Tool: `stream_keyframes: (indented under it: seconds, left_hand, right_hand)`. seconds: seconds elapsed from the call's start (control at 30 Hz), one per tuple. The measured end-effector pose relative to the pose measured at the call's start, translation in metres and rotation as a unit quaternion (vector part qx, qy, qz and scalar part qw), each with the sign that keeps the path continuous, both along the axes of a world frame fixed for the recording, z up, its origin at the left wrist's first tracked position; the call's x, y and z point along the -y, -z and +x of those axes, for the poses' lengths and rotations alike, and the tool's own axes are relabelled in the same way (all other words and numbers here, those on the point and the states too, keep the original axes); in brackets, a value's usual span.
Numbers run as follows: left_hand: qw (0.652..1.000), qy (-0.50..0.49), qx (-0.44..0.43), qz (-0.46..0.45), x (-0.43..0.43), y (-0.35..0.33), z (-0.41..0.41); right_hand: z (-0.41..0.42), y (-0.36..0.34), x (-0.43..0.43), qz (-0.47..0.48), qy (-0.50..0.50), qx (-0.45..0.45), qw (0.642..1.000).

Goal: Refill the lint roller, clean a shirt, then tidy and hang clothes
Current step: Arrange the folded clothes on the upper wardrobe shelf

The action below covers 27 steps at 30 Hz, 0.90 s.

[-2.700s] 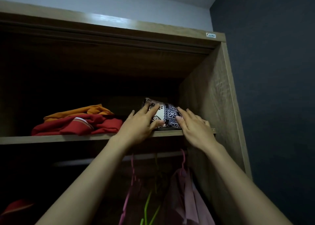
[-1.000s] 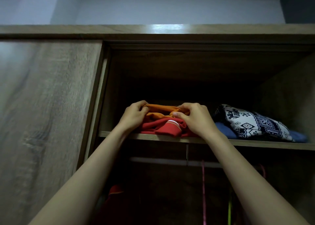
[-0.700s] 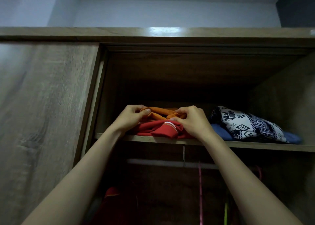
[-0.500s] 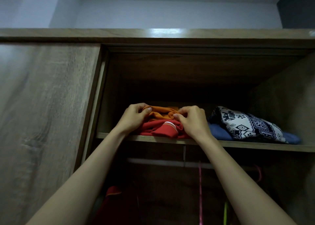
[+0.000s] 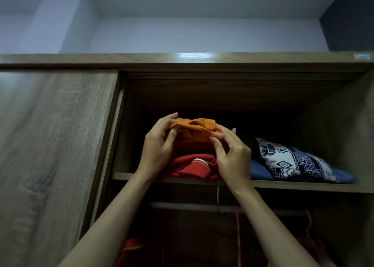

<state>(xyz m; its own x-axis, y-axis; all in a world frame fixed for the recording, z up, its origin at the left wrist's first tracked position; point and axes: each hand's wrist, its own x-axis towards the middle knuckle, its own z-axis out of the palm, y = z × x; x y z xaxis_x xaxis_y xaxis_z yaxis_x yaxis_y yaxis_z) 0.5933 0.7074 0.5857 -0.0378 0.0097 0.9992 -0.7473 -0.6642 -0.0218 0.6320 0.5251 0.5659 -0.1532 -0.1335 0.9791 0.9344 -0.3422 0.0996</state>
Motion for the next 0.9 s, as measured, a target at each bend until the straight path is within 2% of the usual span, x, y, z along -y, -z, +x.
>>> stream_keyframes:
  seconds: [0.17,0.4,0.53,0.6,0.67,0.77,0.9]
  left_hand:
    - [1.0,0.014,-0.002,0.006,-0.003,0.035,-0.015]
    - [0.999,0.015,-0.023,0.031,-0.004,0.061,-0.027]
    - [0.999,0.021,-0.009,0.036,-0.006,0.063,-0.037]
    - [1.0,0.006,0.018,0.02,-0.006,0.063,-0.039]
    - [0.997,-0.049,0.032,-0.044,-0.006,0.061,-0.04]
    - [0.983,-0.109,-0.059,-0.132,-0.01,0.053,-0.037]
    - [0.969,-0.015,-0.229,-0.094,-0.012,0.047,-0.036]
  right_hand:
    - [-0.006,0.027,0.003,-0.025,-0.021,0.0,0.999]
    - [-0.014,0.041,0.001,-0.012,-0.112,-0.084,0.99]
    - [-0.018,0.033,0.001,-0.042,-0.112,-0.123,0.985]
    - [-0.021,0.027,0.001,-0.058,-0.113,-0.155,0.98]
    - [-0.023,0.019,0.002,-0.062,-0.105,-0.179,0.976]
    - [-0.027,0.003,0.005,-0.093,-0.085,-0.228,0.966]
    - [-0.034,-0.017,0.008,-0.143,-0.05,-0.321,0.935]
